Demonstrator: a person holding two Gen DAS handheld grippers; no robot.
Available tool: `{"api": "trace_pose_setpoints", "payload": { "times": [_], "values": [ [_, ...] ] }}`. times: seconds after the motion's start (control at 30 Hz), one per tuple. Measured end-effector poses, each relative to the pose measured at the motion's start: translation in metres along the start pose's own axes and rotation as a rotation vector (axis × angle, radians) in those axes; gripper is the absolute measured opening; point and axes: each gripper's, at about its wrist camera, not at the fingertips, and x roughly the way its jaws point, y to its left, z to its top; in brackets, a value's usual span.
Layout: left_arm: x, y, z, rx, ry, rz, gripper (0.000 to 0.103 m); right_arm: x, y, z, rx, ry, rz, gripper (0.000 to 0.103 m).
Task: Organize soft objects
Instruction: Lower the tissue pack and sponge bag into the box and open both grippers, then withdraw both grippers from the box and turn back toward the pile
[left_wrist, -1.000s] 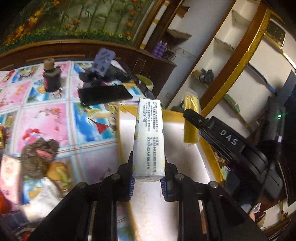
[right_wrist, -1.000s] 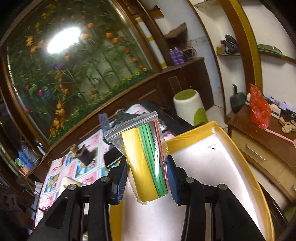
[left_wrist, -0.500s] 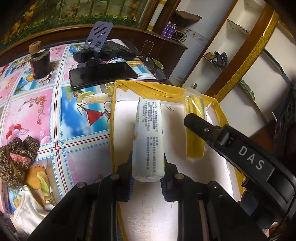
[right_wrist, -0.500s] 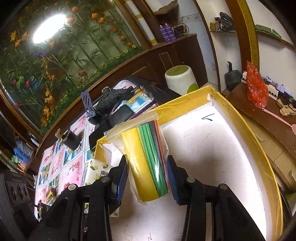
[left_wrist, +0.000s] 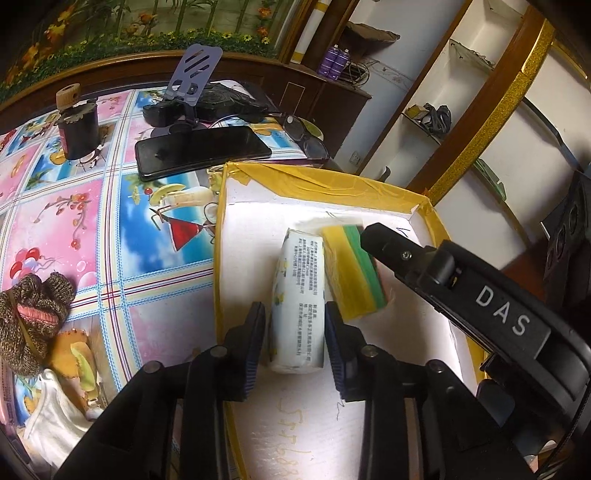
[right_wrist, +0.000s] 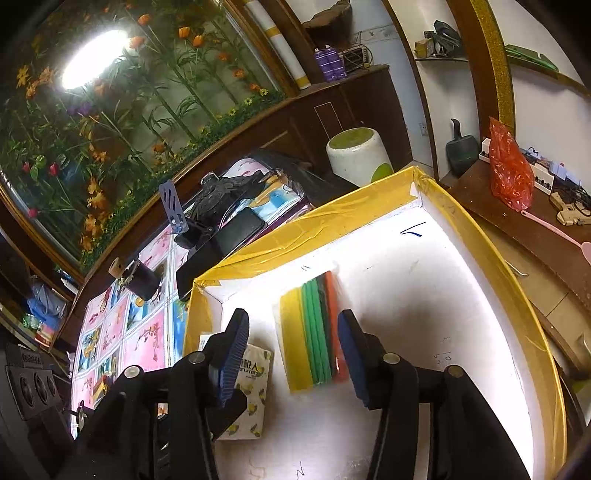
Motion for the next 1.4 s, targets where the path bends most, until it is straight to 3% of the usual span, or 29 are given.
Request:
{"api": "trace_pose_setpoints", "payload": {
  "times": [0.17,0.37,0.5,0.63,0.77,0.87,1.07,1.4],
  "values": [
    [-0.003,-0.003,-0.001,0.006,-0.005,0.000,0.035,-0.003,-0.001,0.001,0.006,-0.009,0.004,0.059],
    [-0.015,-0.008,0.000,0.017,-0.036,-0.025,0.047,-0.012,-0.001,0.003,0.008,-0.052,-0.004,0.060],
    [-0.013,-0.018,-0.004,0.047,-0.003,-0.108,0.049,-0.019,-0.007,0.005,0.036,-0.079,-0.002,0.060],
    [-0.010,-0.025,-0.008,0.058,0.042,-0.219,0.049,-0.037,-0.019,0.008,0.092,-0.173,-0.053,0.060],
    [-0.018,-0.026,-0.008,0.066,0.004,-0.231,0.049,-0.049,-0.024,0.009,0.114,-0.224,-0.061,0.066],
    [-0.019,-0.026,-0.007,0.054,-0.007,-0.253,0.056,-0.050,-0.027,0.010,0.127,-0.221,-0.050,0.066],
    [-0.027,-0.031,0.000,0.022,-0.025,-0.355,0.056,-0.061,-0.036,0.010,0.178,-0.271,-0.064,0.066],
    [-0.012,-0.033,0.002,0.036,-0.009,-0.280,0.056,-0.064,-0.038,0.011,0.192,-0.277,-0.070,0.066]
  ]
}}
